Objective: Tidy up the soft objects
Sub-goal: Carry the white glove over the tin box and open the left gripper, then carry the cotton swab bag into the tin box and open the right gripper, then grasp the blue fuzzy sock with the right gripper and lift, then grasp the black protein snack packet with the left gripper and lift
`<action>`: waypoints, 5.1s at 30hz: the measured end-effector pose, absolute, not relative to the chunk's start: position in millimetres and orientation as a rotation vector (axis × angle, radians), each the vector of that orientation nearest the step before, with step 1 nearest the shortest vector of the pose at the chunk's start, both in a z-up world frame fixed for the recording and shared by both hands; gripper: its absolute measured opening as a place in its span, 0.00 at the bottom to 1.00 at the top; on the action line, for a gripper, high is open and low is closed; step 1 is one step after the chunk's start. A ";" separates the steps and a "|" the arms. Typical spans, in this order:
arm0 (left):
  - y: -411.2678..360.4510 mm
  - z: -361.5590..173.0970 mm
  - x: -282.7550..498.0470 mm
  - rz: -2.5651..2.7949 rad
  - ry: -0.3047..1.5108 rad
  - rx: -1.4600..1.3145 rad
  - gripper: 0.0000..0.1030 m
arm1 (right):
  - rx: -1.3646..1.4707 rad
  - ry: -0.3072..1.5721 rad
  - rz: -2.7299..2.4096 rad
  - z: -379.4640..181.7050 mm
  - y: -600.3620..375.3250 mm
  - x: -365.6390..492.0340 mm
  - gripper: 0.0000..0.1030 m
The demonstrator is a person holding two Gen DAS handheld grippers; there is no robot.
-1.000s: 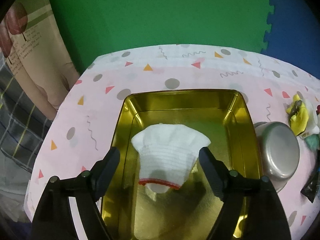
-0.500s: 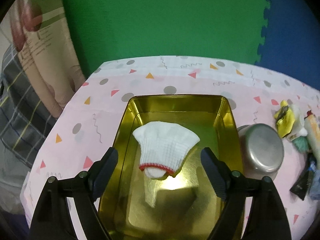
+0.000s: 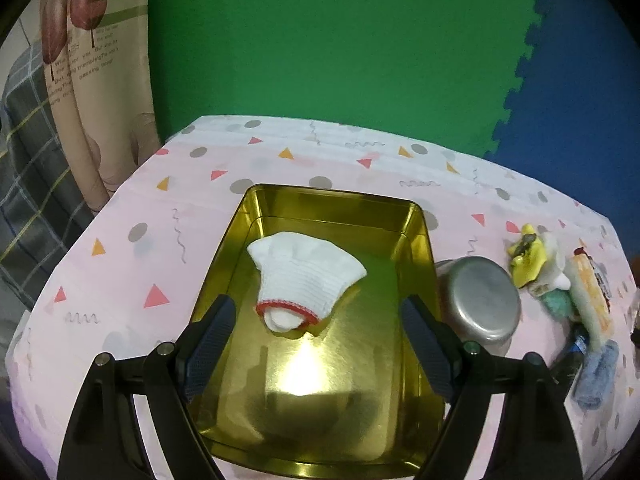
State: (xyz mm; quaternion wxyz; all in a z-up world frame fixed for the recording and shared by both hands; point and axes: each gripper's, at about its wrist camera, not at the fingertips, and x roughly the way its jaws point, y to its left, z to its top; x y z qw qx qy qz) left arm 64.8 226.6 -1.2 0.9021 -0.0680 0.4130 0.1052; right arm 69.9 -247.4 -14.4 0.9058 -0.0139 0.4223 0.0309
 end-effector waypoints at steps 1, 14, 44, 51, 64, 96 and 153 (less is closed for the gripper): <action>225.2 -1.1 63.2 0.218 0.850 -0.126 0.80 | -0.033 0.869 0.074 -10.9 -242.7 70.1 0.25; 227.6 9.6 46.4 0.268 0.834 -0.028 0.80 | -0.093 0.869 0.298 19.5 -122.7 80.0 0.25; 301.2 37.2 24.4 0.472 0.765 -0.183 0.92 | -0.253 0.947 0.637 -23.4 160.0 133.9 0.25; 315.8 38.7 19.7 0.487 0.769 -0.239 0.93 | -0.270 0.952 0.619 -26.2 176.4 138.9 0.27; 306.1 44.1 19.6 0.453 0.756 -0.246 0.94 | -0.230 0.967 0.648 -22.8 168.7 132.7 0.33; 171.7 32.0 40.1 0.157 0.801 -0.060 0.96 | -0.205 0.942 0.263 21.3 -112.5 54.2 0.39; -50.8 -77.8 113.5 -0.395 1.088 0.191 0.56 | -0.128 0.888 -0.115 -73.5 -243.4 68.9 0.26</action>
